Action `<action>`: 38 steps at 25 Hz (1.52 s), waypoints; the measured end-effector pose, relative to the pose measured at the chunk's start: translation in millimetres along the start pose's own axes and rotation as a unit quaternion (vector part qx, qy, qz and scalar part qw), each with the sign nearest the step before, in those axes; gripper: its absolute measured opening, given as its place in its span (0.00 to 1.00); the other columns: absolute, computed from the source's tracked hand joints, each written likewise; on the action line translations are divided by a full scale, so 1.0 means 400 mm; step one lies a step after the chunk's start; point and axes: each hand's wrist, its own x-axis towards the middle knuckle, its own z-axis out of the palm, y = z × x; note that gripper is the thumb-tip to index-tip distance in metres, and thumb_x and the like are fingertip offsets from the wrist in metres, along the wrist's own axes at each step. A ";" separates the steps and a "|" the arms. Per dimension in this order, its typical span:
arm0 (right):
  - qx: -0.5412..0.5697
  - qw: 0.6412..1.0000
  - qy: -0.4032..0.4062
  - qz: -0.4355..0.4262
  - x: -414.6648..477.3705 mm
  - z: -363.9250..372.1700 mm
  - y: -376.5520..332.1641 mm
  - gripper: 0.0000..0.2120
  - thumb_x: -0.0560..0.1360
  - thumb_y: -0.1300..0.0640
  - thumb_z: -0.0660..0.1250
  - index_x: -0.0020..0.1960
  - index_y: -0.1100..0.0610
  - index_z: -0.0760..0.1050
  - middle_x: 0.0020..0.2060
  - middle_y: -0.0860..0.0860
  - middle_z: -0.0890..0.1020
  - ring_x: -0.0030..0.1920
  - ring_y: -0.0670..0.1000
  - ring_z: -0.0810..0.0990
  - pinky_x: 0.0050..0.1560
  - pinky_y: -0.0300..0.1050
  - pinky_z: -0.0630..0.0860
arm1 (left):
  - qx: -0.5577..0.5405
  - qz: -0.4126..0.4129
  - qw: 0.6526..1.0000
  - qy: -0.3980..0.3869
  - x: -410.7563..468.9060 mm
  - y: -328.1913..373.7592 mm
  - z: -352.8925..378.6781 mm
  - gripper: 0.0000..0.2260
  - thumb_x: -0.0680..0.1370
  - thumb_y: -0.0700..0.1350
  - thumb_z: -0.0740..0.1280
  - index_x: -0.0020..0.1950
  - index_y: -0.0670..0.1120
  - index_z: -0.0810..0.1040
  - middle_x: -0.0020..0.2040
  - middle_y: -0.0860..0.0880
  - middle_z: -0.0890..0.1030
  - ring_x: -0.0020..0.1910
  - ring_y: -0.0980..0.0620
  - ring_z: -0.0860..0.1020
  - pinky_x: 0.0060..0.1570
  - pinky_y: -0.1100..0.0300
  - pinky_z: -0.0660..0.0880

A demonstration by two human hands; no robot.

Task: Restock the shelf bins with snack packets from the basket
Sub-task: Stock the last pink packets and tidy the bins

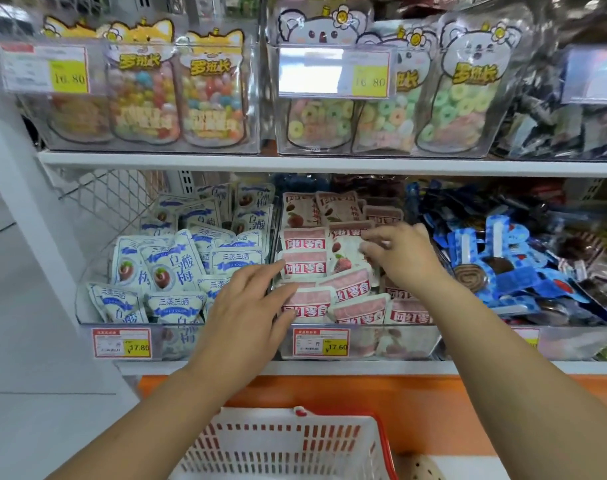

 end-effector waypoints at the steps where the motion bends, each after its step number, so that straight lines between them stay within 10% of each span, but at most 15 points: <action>1: 0.060 0.998 0.019 0.005 -0.007 -0.028 0.001 0.13 0.79 0.47 0.64 0.61 0.47 0.79 0.61 0.53 0.76 0.66 0.56 0.67 0.64 0.52 0.68 | -0.003 0.001 1.000 0.001 -0.001 0.001 -0.004 0.17 0.76 0.54 0.64 0.62 0.51 0.80 0.68 0.50 0.74 0.65 0.48 0.68 0.59 0.46 0.74; 5: 0.122 0.991 -0.025 -0.040 -0.064 -0.098 0.007 0.08 0.79 0.52 0.65 0.54 0.51 0.82 0.55 0.46 0.82 0.50 0.43 0.77 0.48 0.39 0.73 | -0.022 0.007 0.999 0.032 0.020 0.011 -0.024 0.14 0.78 0.51 0.64 0.61 0.50 0.81 0.64 0.52 0.78 0.62 0.47 0.71 0.58 0.46 0.73; 9: 0.034 0.993 -0.082 -0.082 -0.093 -0.031 -0.017 0.16 0.74 0.45 0.70 0.60 0.46 0.80 0.54 0.48 0.80 0.61 0.52 0.72 0.59 0.50 0.73 | -0.060 -0.009 0.998 0.011 0.087 0.065 -0.033 0.13 0.80 0.51 0.62 0.61 0.51 0.81 0.59 0.55 0.81 0.59 0.50 0.71 0.57 0.53 0.65; 17: -0.012 0.998 -0.067 0.002 -0.048 -0.007 0.022 0.12 0.73 0.46 0.71 0.37 0.52 0.80 0.38 0.49 0.81 0.45 0.52 0.79 0.41 0.46 0.75 | -0.030 -0.040 0.994 -0.095 0.192 0.095 -0.010 0.12 0.80 0.55 0.62 0.59 0.57 0.81 0.56 0.56 0.82 0.57 0.52 0.73 0.58 0.54 0.68; 23: 0.113 0.988 -0.075 0.076 -0.025 -0.032 0.025 0.20 0.77 0.47 0.68 0.40 0.65 0.78 0.32 0.57 0.77 0.33 0.51 0.75 0.36 0.43 0.70 | -0.130 -0.117 0.980 -0.090 0.252 0.098 0.010 0.13 0.76 0.55 0.69 0.60 0.55 0.81 0.57 0.53 0.78 0.56 0.52 0.74 0.56 0.54 0.73; 28: 0.098 0.989 -0.045 0.105 -0.002 -0.020 0.000 0.21 0.74 0.48 0.72 0.63 0.55 0.77 0.61 0.53 0.80 0.58 0.55 0.79 0.56 0.48 0.75 | -0.154 -0.134 0.973 -0.104 0.302 0.073 0.014 0.20 0.74 0.55 0.71 0.66 0.56 0.77 0.63 0.49 0.75 0.62 0.48 0.73 0.62 0.51 0.71; 38: 0.054 0.998 -0.026 -0.017 -0.009 -0.053 0.004 0.12 0.80 0.48 0.62 0.60 0.42 0.79 0.62 0.48 0.79 0.56 0.52 0.72 0.59 0.51 0.72 | -0.003 -0.074 0.989 -0.128 0.297 0.035 0.017 0.12 0.75 0.54 0.70 0.55 0.51 0.83 0.55 0.49 0.79 0.60 0.47 0.70 0.59 0.52 0.69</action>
